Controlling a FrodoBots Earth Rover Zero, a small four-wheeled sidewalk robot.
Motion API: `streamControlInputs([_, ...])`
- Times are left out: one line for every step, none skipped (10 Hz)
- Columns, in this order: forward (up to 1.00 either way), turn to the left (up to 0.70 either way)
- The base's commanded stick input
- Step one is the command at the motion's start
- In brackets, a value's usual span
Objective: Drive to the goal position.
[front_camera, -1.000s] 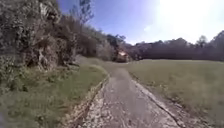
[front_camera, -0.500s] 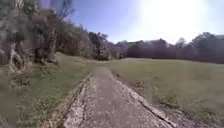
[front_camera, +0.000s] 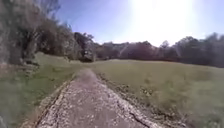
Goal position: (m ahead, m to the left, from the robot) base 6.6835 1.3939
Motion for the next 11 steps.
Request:
streamControlInputs([0.70,0.00])
streamControlInputs([0.70,0.27])
streamControlInputs([0.70,0.27])
streamControlInputs([0.70,0.27])
streamControlInputs([0.70,0.27])
streamControlInputs([0.70,0.27])
streamControlInputs([0.70,0.27])
streamControlInputs([0.70,0.14])
streamControlInputs([0.61,0.00])
streamControlInputs([0.11,0.00])
streamControlInputs([0.00,0.00])
